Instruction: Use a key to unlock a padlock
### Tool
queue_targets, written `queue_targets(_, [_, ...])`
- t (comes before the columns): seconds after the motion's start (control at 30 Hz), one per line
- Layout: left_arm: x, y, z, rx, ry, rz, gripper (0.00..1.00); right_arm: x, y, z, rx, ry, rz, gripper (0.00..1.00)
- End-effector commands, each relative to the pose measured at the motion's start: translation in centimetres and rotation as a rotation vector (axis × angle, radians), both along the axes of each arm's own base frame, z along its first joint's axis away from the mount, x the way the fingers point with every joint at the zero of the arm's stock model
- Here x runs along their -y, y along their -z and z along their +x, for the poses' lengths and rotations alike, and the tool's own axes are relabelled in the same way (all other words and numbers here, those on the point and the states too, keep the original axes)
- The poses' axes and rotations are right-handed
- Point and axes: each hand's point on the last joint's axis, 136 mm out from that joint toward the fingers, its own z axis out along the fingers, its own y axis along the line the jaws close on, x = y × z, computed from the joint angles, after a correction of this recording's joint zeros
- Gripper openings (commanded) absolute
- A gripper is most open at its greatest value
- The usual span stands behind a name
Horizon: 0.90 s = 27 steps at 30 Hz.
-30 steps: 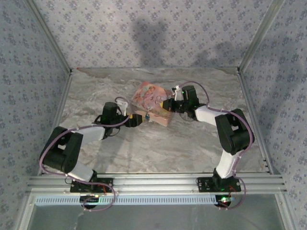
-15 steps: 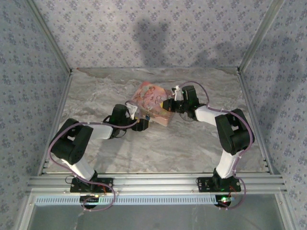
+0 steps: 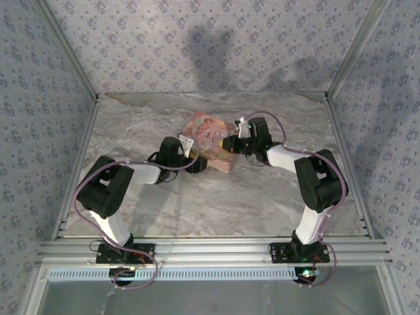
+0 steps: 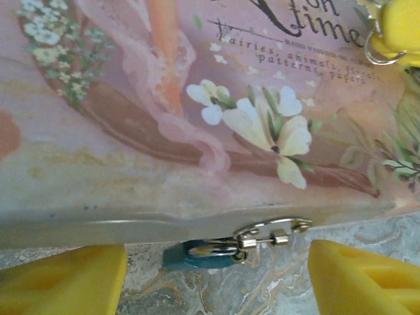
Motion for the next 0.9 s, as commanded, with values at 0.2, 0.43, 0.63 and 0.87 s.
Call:
queue_targets(0.2, [1.3,0.5,0.2,0.015,0.026,0.048,0.69,1.1,3.6,-1.7,-0.119,0.02,-0.093,0.01])
queue_targets(0.43, [1.7,1.1,0.2,-0.006,0.029,0.058,0.61,1.1,3.7,-1.8,-0.123,0.02,-0.094,0.01])
queue_targets(0.63, [2.1,1.3,0.2,-0.019,0.04,0.053,0.56,1.1,3.7,-1.8,-0.123,0.019,-0.095,0.01])
queue_targets(0.87, [2.3,1.5,0.3,-0.026,0.042,0.049,0.5,1.1,3.7,-1.8,-0.125,0.019,-0.096,0.01])
